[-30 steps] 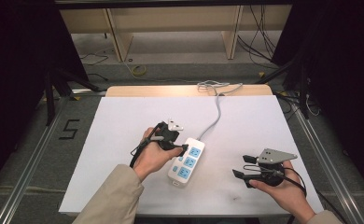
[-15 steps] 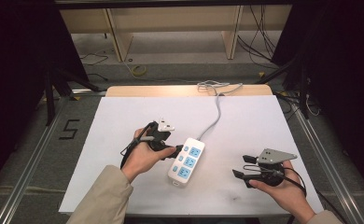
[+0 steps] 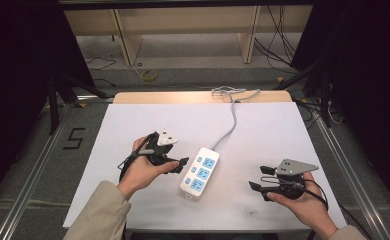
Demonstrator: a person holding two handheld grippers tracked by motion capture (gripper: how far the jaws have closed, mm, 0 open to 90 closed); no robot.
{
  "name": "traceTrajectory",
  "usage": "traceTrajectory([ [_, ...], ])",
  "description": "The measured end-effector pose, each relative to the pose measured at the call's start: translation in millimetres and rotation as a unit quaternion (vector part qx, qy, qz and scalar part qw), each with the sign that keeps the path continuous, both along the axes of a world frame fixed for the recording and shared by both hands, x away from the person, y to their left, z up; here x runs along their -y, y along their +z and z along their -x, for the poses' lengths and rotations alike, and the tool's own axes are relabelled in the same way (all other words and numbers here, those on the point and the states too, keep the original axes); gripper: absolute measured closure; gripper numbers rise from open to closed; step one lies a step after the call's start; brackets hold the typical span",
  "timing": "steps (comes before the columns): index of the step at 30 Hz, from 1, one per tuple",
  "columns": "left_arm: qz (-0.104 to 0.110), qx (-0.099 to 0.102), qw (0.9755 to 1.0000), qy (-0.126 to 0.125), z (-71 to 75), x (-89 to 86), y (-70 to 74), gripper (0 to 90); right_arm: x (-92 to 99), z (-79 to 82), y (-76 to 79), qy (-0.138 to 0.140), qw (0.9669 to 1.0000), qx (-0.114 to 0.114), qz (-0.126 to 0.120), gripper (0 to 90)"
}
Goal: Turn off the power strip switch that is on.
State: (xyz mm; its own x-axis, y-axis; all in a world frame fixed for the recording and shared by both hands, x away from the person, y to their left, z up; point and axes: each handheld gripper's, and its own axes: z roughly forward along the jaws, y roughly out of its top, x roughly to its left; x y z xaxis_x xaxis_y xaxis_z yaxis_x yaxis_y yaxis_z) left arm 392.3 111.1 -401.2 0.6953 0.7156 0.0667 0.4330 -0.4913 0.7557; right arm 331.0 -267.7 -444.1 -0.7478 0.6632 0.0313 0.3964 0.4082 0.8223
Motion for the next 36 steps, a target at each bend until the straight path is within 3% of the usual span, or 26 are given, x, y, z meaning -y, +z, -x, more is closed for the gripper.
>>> traceTrajectory([
  [19, 0.012, 0.03, 0.9994, 0.007, 16.0, -32.2, -3.6, 16.0, 2.2, -1.0, 1.4, -0.003, 1.0, 0.004, -0.003, 31.0],
  [36, 0.017, 0.046, 0.9981, 0.038, 38.0, -60.6, -22.7, 15.8, 5.5, -3.0, 1.4, -0.002, 1.0, 0.006, -0.005, 30.3],
])
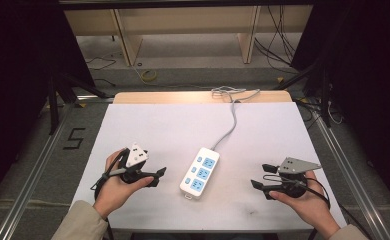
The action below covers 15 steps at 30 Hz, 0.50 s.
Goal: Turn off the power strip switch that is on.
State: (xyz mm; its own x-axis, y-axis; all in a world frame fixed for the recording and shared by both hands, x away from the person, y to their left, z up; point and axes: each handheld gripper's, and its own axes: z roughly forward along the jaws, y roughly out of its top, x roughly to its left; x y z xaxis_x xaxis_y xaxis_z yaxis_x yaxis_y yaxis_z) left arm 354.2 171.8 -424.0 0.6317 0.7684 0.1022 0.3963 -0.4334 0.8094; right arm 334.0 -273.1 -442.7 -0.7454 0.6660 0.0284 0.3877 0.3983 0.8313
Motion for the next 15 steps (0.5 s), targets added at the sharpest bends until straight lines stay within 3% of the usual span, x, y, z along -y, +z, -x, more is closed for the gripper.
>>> traceTrajectory([
  [4, 0.003, 0.01, 0.9999, 0.008, 4.9, -7.4, -4.6, 15.9, 0.0, 0.0, 0.2, -0.001, 1.0, -0.001, 0.0, 30.2],
  [15, -0.003, 0.0, 0.9996, 0.027, 18.9, -25.0, -14.8, 15.9, 0.1, -0.2, 0.2, 0.0, 1.0, -0.001, -0.001, 30.1],
])
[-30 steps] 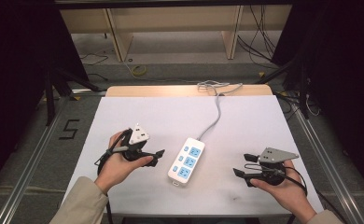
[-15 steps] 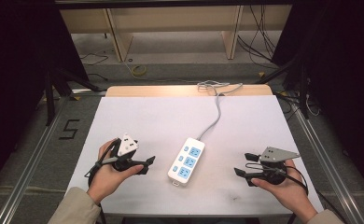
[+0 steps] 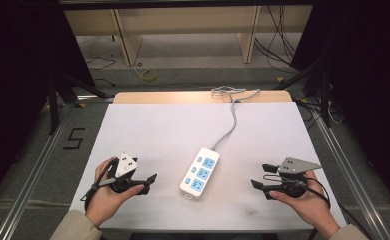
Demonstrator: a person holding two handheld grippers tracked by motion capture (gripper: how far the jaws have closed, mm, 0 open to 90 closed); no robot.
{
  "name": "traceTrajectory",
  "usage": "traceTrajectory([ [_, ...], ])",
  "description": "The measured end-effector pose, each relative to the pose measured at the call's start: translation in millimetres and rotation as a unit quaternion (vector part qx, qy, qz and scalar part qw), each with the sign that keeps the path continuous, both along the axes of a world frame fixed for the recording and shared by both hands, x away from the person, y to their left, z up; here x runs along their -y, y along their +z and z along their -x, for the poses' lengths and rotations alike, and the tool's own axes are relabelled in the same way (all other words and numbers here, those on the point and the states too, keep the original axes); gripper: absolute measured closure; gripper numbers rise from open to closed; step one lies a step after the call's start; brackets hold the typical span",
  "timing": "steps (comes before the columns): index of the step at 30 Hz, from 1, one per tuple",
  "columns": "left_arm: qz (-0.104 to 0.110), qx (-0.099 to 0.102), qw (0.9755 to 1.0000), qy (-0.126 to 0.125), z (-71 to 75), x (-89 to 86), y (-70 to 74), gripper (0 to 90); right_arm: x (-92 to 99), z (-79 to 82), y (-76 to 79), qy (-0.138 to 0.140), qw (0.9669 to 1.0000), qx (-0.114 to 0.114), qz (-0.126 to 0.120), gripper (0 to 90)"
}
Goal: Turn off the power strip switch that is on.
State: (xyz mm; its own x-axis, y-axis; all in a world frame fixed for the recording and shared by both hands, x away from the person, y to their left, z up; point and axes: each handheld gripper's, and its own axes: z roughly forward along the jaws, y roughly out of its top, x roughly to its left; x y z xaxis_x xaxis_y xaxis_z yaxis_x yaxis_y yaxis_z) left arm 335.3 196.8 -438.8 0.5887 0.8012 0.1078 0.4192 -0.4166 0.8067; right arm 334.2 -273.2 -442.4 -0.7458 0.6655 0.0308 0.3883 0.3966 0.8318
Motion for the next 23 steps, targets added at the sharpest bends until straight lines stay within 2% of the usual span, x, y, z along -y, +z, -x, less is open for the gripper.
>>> traceTrajectory([
  [23, -0.004, 0.005, 1.0, 0.007, -1.9, 2.0, -3.5, 15.9, -0.5, -0.1, 0.8, 0.0, 1.0, 0.003, 0.0, 29.5],
])
